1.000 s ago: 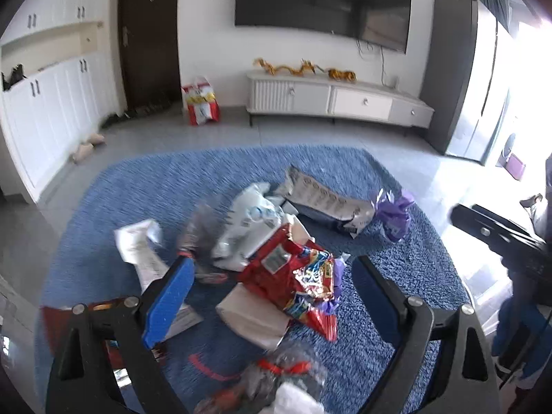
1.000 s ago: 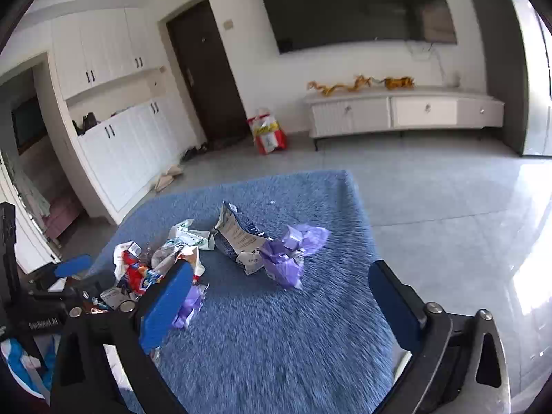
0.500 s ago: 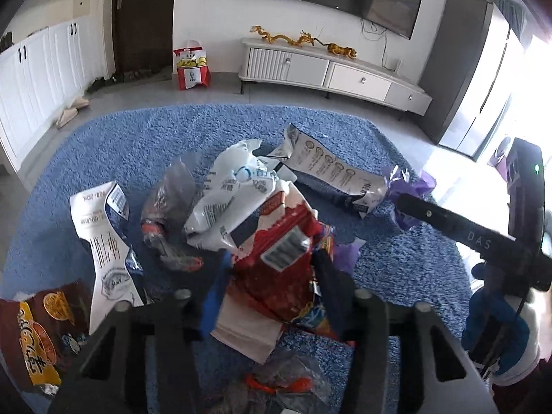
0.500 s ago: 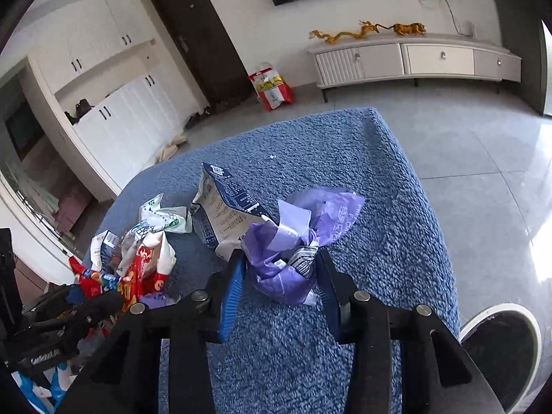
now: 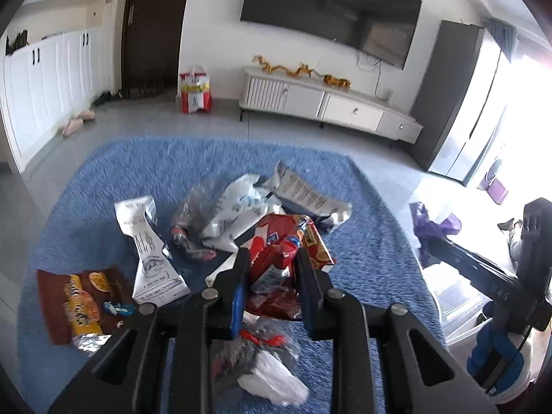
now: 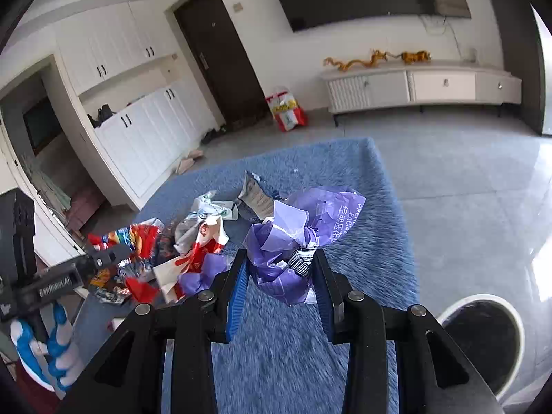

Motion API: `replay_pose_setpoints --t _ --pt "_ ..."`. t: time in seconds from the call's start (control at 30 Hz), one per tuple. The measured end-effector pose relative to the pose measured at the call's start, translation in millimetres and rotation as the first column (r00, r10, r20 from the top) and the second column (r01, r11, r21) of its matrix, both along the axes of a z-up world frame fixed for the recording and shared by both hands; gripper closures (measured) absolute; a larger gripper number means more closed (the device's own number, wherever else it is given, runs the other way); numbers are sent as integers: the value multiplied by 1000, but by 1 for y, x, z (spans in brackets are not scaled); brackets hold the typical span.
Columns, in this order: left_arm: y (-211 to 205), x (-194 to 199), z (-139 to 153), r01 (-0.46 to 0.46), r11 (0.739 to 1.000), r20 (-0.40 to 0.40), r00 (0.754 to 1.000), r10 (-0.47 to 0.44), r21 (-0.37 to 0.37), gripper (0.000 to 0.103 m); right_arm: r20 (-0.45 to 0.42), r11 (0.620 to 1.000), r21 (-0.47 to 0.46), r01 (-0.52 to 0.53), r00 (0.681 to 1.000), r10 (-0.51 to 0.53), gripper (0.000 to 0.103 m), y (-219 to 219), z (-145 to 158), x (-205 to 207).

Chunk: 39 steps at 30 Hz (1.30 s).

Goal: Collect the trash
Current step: 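Grasp the purple plastic bag with the right gripper while the left gripper grasps a red wrapper, then drop the purple bag and red wrapper into the white bin, opening both grippers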

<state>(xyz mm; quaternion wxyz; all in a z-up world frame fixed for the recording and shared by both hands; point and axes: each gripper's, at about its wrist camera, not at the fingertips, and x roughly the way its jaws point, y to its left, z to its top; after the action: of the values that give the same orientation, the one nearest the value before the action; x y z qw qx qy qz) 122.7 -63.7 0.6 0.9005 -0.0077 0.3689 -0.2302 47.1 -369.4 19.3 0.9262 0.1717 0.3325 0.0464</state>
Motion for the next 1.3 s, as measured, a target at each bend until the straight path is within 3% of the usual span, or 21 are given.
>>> replay_pose_setpoints --t 0.17,0.33,0.47,0.63,0.83,0.97,1.1,1.3 --pt "-32 -24 17 69 998 27 997 -69 -1 78 33 996 -37 84 996 -83 67 -36 15 -55" --pt "-94 -40 17 194 981 3 981 -194 13 78 -24 978 -70 196 980 -198 67 -90 -6 -101" --pt "-170 -56 5 327 944 -32 945 -326 43 78 -107 959 -78 271 955 -278 67 -134 -37 -120" --pt "-251 -66 -16 429 901 -94 901 -423 68 78 -194 944 -69 322 924 -329 66 -171 -78 -126" --pt "-324 -57 -53 460 882 -152 884 -442 107 77 -266 942 -57 332 904 -335 64 -190 -112 -111" --pt "-353 -49 -79 463 878 -203 877 -435 119 66 -297 938 -56 343 891 -343 62 -203 -133 -103" --pt "-370 -45 -97 459 880 -237 874 -423 121 53 -325 930 -64 363 873 -363 53 -210 -148 -97" --pt "-364 -50 -97 472 876 -238 866 -440 97 53 -328 920 -83 384 861 -389 45 -210 -145 -108"
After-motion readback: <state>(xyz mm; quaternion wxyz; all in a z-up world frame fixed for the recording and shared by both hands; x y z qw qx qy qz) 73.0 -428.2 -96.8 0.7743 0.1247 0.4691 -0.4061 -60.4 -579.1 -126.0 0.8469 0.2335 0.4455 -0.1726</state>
